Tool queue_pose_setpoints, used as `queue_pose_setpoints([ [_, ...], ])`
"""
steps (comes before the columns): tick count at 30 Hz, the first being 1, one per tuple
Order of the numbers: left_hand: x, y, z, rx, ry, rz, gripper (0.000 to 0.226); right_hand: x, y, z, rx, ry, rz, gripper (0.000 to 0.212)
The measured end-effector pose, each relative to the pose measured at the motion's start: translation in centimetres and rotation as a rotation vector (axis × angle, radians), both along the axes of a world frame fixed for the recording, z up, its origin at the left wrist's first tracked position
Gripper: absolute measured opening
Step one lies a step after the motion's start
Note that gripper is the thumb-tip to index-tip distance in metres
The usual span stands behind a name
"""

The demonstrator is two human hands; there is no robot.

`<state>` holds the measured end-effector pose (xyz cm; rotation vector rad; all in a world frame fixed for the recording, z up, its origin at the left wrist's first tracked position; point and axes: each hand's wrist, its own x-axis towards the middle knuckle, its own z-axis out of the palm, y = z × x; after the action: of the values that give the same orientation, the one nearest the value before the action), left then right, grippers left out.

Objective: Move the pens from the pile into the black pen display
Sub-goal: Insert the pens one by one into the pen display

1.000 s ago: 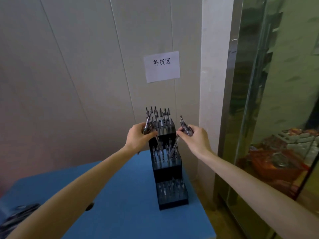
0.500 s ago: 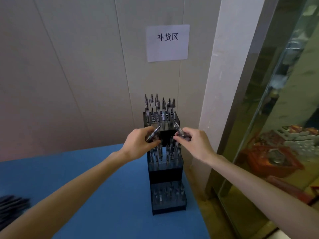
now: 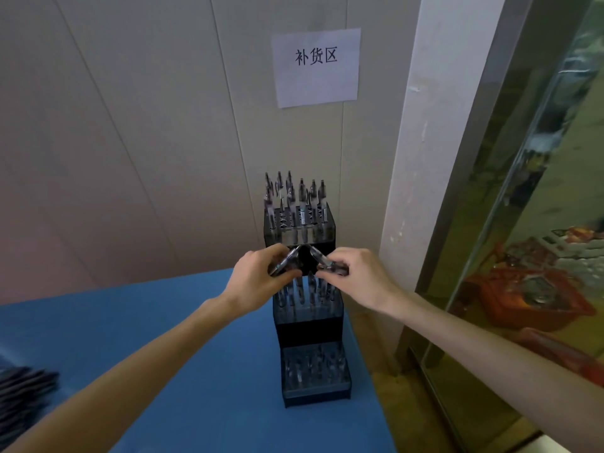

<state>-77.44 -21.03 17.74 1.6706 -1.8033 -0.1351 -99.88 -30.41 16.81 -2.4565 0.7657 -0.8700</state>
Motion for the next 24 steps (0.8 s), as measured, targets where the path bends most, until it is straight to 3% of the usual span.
queue_pose_setpoints([
  [13,-0.1,-0.5,-0.4,0.034,-0.116,0.009,0.020,0.8,0.3,1.2,0.005,0.216,0.014,0.017],
  [18,0.4,-0.9,-0.7,0.162,-0.172,-0.060,0.022,0.6,0.6,0.4,0.046,0.108,0.017,0.019],
  [21,0.4,-0.9,-1.2,0.168,-0.147,-0.033,0.025,0.2,1.2,0.7,0.042,-0.077,0.002,0.034],
  [24,0.4,-0.6,-1.3,0.125,-0.131,-0.034,0.027,-0.1,1.3,1.4,0.134,-0.217,-0.035,0.028],
])
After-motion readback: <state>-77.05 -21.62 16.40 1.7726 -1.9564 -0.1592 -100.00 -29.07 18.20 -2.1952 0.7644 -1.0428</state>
